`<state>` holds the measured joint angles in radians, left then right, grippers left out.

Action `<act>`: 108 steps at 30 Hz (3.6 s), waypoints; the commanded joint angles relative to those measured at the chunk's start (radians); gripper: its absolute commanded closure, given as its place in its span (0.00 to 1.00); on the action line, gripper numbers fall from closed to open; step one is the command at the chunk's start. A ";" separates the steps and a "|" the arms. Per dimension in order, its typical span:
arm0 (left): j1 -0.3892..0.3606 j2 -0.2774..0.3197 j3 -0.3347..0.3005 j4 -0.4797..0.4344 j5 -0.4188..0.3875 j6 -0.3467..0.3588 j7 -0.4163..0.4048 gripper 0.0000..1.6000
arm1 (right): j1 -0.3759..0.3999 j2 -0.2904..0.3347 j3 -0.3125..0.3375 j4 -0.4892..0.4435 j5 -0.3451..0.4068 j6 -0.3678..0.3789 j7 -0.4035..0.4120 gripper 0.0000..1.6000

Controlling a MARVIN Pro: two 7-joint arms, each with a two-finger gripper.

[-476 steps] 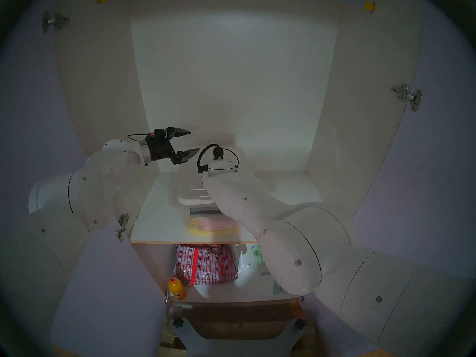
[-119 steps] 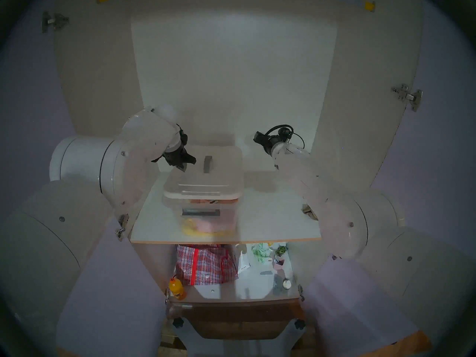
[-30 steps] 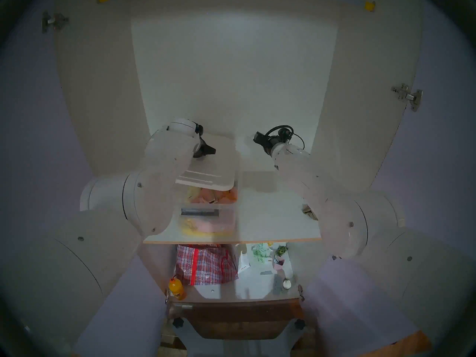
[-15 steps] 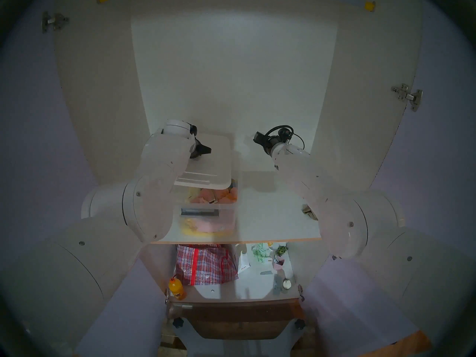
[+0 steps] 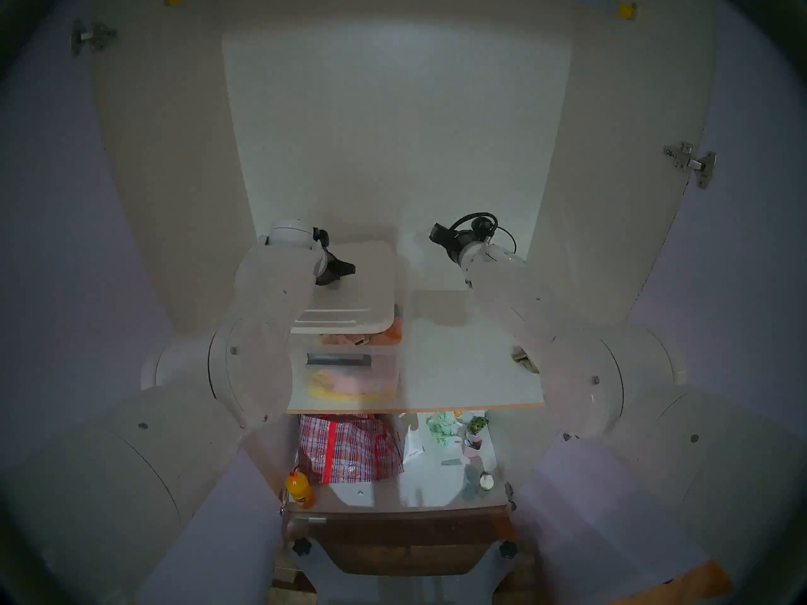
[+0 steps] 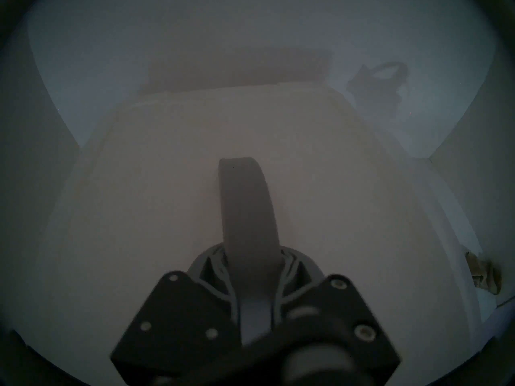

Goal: Take socks out of the storage bin, place them on top of the cabinet, and put the lid back on the bin

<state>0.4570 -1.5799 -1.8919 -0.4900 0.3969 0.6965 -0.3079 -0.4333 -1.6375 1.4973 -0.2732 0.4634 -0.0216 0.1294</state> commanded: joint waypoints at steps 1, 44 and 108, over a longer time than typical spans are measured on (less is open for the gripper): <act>-0.041 0.003 -0.021 -0.080 -0.026 0.032 -0.042 1.00 | 0.033 -0.002 -0.001 -0.023 -0.001 -0.017 0.007 0.00; 0.322 -0.020 0.070 -0.621 -0.087 0.198 -0.333 1.00 | 0.034 -0.003 0.001 -0.018 -0.001 -0.015 0.006 0.00; 0.631 -0.233 0.149 -1.204 0.239 0.263 -0.285 1.00 | 0.073 -0.007 0.001 0.066 -0.007 -0.135 0.054 0.00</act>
<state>1.1478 -1.7787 -1.7420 -1.7119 0.6056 0.9659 -0.5785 -0.3985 -1.6416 1.4990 -0.1909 0.4579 -0.1326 0.1746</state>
